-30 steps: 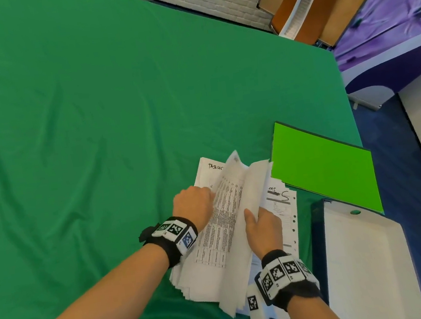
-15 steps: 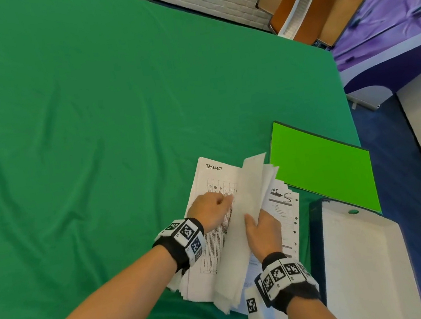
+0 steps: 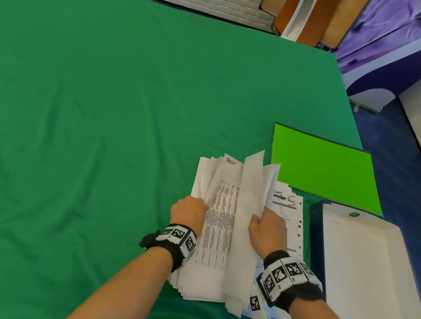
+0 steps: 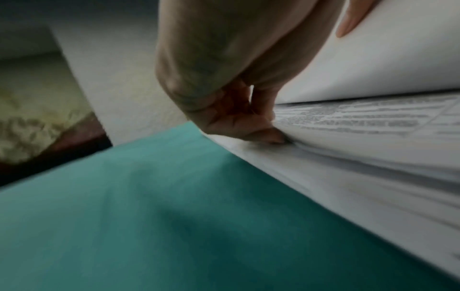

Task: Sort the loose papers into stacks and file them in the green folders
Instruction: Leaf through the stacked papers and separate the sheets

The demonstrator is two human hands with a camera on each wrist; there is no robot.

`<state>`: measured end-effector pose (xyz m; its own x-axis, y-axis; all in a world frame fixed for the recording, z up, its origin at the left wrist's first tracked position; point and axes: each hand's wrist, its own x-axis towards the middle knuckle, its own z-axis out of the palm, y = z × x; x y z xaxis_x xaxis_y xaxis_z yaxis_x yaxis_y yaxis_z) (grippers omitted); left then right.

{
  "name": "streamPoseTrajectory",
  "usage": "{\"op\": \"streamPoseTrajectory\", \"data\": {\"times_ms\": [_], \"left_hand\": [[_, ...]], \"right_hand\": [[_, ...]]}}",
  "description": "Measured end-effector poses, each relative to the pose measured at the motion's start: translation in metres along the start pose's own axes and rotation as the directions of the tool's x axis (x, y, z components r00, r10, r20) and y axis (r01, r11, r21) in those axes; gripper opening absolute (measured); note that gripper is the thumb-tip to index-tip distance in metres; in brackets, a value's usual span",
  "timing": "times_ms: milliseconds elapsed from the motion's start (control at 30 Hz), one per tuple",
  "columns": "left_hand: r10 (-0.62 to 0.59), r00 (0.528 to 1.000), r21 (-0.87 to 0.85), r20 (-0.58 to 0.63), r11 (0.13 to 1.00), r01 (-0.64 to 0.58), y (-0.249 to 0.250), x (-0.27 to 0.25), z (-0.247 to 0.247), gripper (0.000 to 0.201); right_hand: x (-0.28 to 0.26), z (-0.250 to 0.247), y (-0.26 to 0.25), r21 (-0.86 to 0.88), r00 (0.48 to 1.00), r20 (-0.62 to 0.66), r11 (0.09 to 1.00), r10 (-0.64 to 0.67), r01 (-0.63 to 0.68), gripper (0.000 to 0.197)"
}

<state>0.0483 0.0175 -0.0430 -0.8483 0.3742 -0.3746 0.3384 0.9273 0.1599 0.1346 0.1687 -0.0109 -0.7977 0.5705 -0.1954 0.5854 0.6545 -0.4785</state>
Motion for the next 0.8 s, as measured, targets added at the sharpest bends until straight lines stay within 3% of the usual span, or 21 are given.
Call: {"op": "streamPoseTrajectory", "data": {"times_ms": [100, 233, 433, 500, 633, 700, 800], "left_hand": [[0.098, 0.995, 0.205, -0.021, 0.974, -0.092, 0.003, -0.005, -0.015, 0.036], [0.098, 0.994, 0.253, -0.042, 0.964, -0.085, 0.014, -0.007, -0.029, 0.02], [0.154, 0.968, 0.019, -0.196, 0.988, -0.154, 0.037, -0.015, -0.028, 0.01], [0.16, 0.96, -0.08, -0.229, 0.98, -0.182, 0.042, -0.013, -0.025, 0.024], [0.246, 0.95, -0.325, -0.193, 0.897, -0.299, 0.053, -0.011, -0.021, 0.04], [0.36, 0.927, -0.459, -0.1, 0.81, -0.364, 0.059, -0.013, -0.019, 0.033], [0.425, 0.905, -0.576, 0.006, 0.742, -0.344, 0.056, -0.012, -0.016, 0.027]], "right_hand": [[0.0, -0.002, 0.004, -0.011, 1.0, 0.009, 1.0, 0.029, -0.029, 0.024], [-0.005, -0.005, 0.001, 0.04, 0.999, 0.001, 0.998, 0.051, -0.051, 0.026], [-0.008, -0.004, -0.001, 0.144, 0.997, 0.013, 0.986, 0.078, -0.079, 0.027], [-0.008, -0.004, -0.001, 0.171, 0.996, 0.024, 0.982, 0.081, -0.084, 0.03], [-0.009, 0.0, -0.001, 0.231, 0.992, 0.081, 0.966, 0.096, -0.113, 0.057], [-0.009, 0.001, -0.001, 0.281, 0.989, 0.088, 0.949, 0.121, -0.141, 0.065], [-0.006, 0.0, 0.005, 0.304, 0.986, 0.087, 0.939, 0.142, -0.162, 0.05]]}}
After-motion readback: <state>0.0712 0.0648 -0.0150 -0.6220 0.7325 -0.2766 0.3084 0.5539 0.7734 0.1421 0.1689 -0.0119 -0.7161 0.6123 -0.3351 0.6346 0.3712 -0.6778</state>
